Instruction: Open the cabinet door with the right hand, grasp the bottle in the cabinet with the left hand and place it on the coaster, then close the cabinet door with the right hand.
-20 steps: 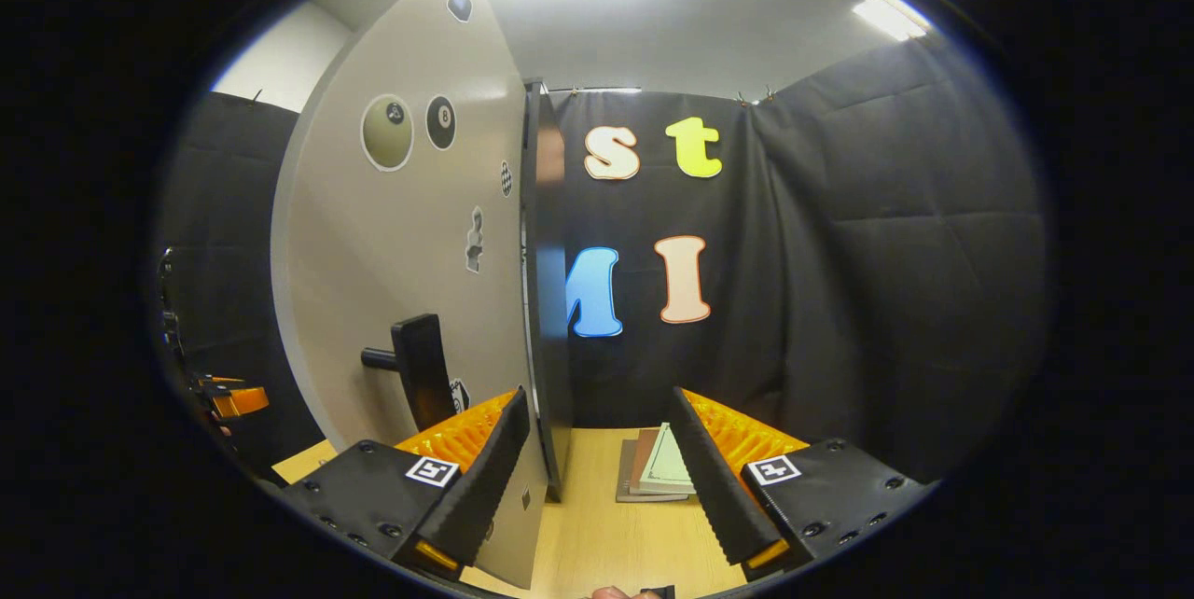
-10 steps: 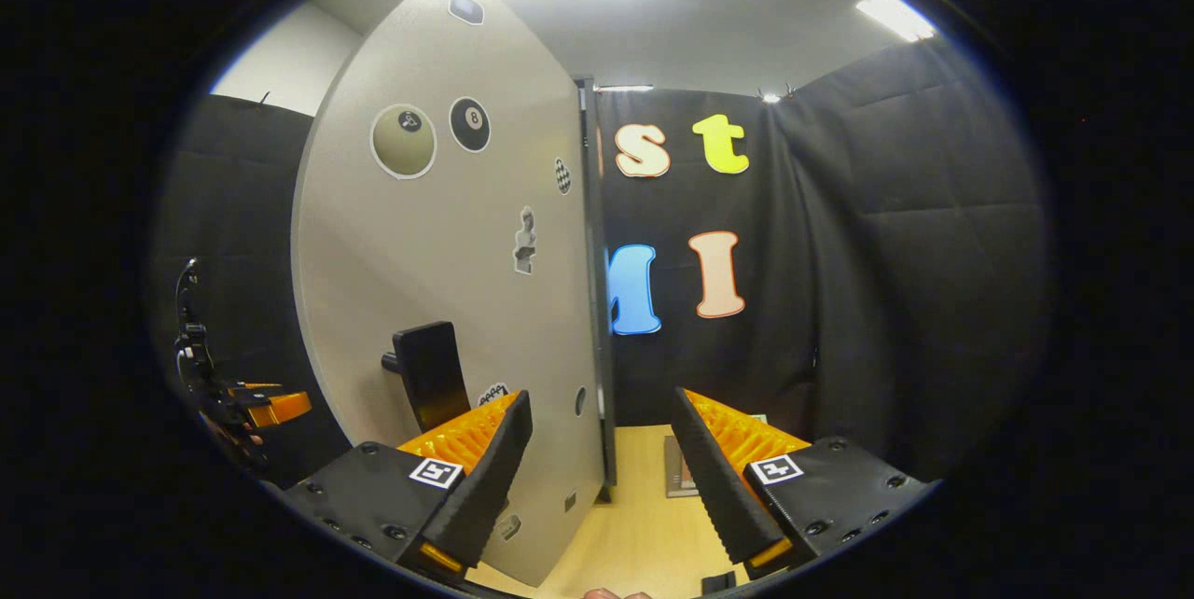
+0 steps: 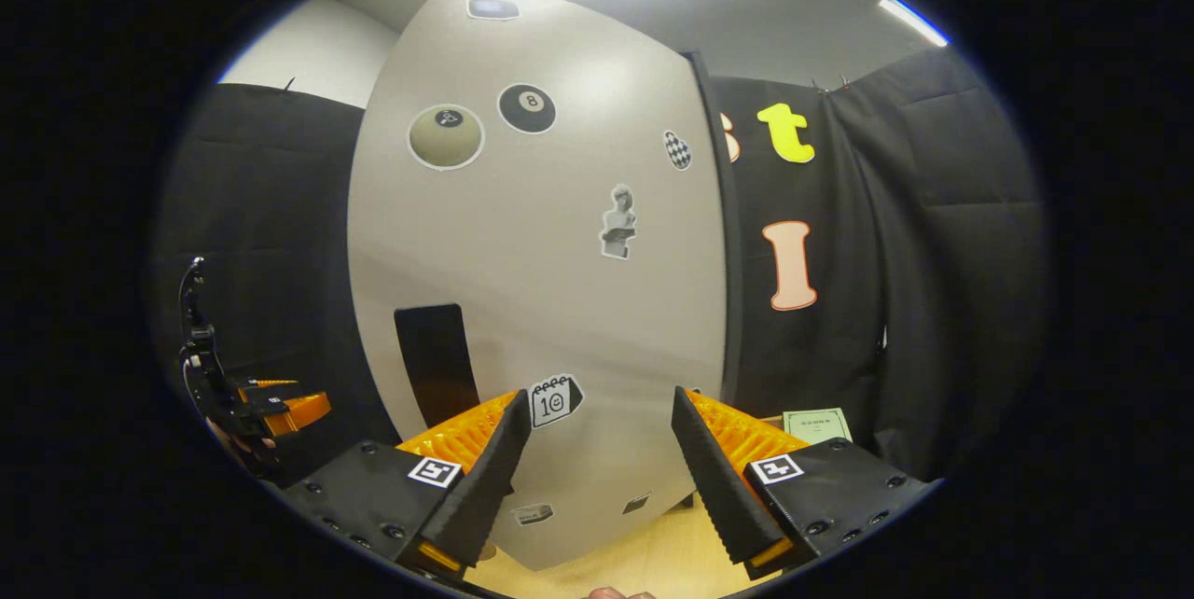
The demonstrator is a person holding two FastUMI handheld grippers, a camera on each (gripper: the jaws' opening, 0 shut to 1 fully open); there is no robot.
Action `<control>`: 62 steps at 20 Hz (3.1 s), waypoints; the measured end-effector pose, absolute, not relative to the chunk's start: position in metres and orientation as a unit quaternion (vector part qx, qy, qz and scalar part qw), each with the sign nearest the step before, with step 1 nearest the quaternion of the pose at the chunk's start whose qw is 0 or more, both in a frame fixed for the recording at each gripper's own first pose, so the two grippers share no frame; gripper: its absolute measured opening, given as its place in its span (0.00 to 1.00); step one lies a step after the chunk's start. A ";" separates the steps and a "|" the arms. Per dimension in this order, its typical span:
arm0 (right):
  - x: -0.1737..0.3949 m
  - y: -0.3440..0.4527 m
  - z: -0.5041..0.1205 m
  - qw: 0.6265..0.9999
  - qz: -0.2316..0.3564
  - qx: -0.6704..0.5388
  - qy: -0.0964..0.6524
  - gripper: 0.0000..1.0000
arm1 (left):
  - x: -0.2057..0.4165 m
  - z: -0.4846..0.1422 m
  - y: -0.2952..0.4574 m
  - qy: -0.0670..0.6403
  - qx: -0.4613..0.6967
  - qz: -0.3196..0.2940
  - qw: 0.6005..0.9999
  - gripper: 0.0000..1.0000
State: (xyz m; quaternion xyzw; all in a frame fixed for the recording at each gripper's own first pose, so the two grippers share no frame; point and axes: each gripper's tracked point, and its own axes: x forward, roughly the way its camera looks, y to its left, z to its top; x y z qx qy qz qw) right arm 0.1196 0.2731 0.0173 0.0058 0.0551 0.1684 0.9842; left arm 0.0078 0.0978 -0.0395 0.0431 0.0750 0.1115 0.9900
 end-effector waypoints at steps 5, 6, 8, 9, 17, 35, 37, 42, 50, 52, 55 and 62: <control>0.136 0.329 0.009 0.980 0.189 0.004 0.067 0.97 | 0.007 -0.048 0.134 0.078 0.050 0.106 0.990 0.89; 0.140 0.333 0.010 0.980 0.187 -0.001 0.069 0.97 | 0.007 -0.052 0.137 0.079 0.043 0.102 0.991 0.91; 0.142 0.338 0.011 0.981 0.179 -0.008 0.074 0.97 | 0.010 -0.057 0.144 0.075 0.030 0.104 0.991 0.91; 0.142 0.339 0.011 0.981 0.176 -0.012 0.077 0.98 | 0.012 -0.057 0.146 0.071 0.022 0.104 0.992 0.92; 0.145 0.285 0.002 0.986 0.144 -0.003 0.089 0.99 | 0.030 -0.049 0.109 0.054 -0.034 0.093 0.994 0.89; 0.162 0.006 0.005 0.988 0.147 -0.013 0.053 0.98 | 0.013 0.010 -0.118 -0.014 -0.014 0.151 0.988 0.89; 0.163 -0.017 0.007 0.990 0.132 -0.025 0.048 0.98 | 0.009 0.014 -0.138 -0.009 -0.010 0.136 0.991 0.89; 0.156 -0.033 0.005 0.991 0.122 0.012 0.054 0.98 | 0.007 0.023 -0.154 -0.011 0.006 0.114 0.993 0.90; 0.140 -0.014 -0.011 0.989 0.122 0.016 0.081 0.98 | 0.003 0.016 -0.160 -0.001 0.025 0.084 0.996 0.89; 0.139 -0.009 -0.016 0.989 0.117 0.011 0.089 0.98 | 0.004 0.012 -0.158 0.000 0.037 0.079 0.996 0.89; 0.139 0.003 -0.020 0.989 0.114 0.013 0.097 0.98 | 0.004 0.008 -0.151 0.001 0.052 0.075 0.996 0.90; 0.136 0.029 -0.028 0.988 0.109 -0.004 0.112 0.98 | 0.007 -0.014 -0.133 0.012 0.036 0.052 0.998 0.89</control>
